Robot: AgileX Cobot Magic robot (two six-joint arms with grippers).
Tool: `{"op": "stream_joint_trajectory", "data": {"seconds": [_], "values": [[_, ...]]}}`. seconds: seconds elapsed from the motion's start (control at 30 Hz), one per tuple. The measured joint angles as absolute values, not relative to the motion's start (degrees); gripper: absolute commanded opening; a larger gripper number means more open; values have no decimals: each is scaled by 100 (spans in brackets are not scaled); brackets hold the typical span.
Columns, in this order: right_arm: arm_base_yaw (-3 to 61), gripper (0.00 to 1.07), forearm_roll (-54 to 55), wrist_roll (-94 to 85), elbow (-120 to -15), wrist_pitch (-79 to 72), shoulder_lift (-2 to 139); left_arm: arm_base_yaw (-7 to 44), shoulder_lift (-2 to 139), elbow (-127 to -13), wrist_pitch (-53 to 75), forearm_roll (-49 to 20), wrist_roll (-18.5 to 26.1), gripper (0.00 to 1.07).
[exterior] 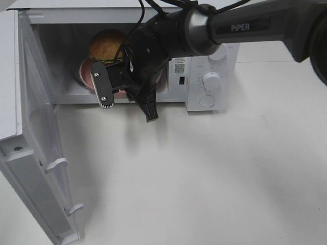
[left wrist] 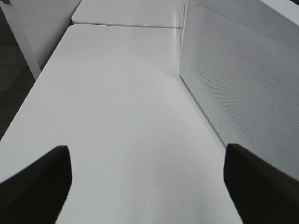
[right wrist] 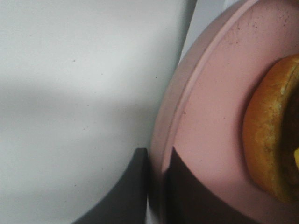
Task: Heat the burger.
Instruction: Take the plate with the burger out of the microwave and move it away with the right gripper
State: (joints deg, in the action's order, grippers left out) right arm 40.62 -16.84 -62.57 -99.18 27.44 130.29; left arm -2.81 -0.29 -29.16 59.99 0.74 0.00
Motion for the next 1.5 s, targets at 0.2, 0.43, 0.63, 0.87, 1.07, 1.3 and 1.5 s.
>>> {"op": "stream_joint_trajectory", "data": {"seconds": [0.2,0.43,0.63,0.87,1.07,1.3,1.5], "values": [[4074,0,-1782,-6257,-9419,2567,12714,-281,-29,-2916,5999,74,0,84],[4165,0,-1822,-6262,-8806,2292,12382,-281,-29,-2916,5999,74,0,84],[4234,0,-1833,-6165,-8480,2235,12147,-281,-29,-2916,5999,74,0,84],[4263,0,-1833,-6119,-7752,1833,11631,-281,-29,-2916,5999,74,0,84],[4303,0,-1937,-6119,-7254,1616,11259,-281,-29,-2916,5999,74,0,84],[4309,0,-1994,-6119,-6417,1324,10703,-281,-29,-2916,5999,74,0,84],[4309,0,-2011,-6119,-5901,1157,10336,-281,-29,-2916,5999,74,0,84]]}}
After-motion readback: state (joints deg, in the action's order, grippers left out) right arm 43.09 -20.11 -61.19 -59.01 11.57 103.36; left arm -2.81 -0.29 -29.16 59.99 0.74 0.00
